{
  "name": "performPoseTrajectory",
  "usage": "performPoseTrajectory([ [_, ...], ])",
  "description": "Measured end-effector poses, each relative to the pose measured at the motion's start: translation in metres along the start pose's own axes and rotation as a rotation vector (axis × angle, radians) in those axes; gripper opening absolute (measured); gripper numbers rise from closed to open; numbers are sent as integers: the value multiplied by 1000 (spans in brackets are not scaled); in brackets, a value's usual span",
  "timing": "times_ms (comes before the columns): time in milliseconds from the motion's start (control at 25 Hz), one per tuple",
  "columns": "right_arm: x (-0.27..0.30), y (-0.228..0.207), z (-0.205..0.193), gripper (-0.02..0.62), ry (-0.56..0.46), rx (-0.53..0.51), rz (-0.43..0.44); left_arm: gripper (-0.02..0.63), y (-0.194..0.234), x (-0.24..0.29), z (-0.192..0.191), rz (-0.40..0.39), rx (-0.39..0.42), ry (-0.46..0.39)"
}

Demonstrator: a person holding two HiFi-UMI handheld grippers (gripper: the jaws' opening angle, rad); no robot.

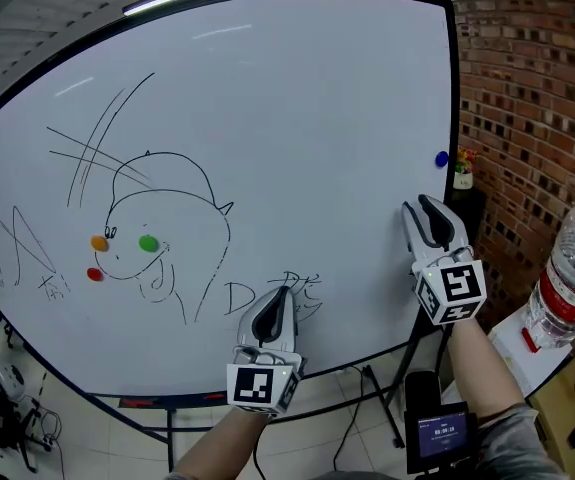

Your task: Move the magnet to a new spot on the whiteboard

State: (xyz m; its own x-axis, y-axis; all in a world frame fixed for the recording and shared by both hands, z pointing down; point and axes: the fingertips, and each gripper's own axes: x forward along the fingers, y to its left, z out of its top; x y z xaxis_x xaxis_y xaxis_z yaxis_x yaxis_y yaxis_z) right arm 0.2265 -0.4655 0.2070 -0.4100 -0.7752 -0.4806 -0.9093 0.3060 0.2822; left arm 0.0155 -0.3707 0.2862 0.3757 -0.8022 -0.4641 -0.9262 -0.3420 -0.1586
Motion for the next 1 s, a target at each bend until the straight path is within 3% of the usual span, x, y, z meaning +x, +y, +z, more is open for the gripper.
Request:
performPoseTrajectory([
  [1000,21,353,42,16,-3,34,268,0,214,-173,51,163,120,65],
])
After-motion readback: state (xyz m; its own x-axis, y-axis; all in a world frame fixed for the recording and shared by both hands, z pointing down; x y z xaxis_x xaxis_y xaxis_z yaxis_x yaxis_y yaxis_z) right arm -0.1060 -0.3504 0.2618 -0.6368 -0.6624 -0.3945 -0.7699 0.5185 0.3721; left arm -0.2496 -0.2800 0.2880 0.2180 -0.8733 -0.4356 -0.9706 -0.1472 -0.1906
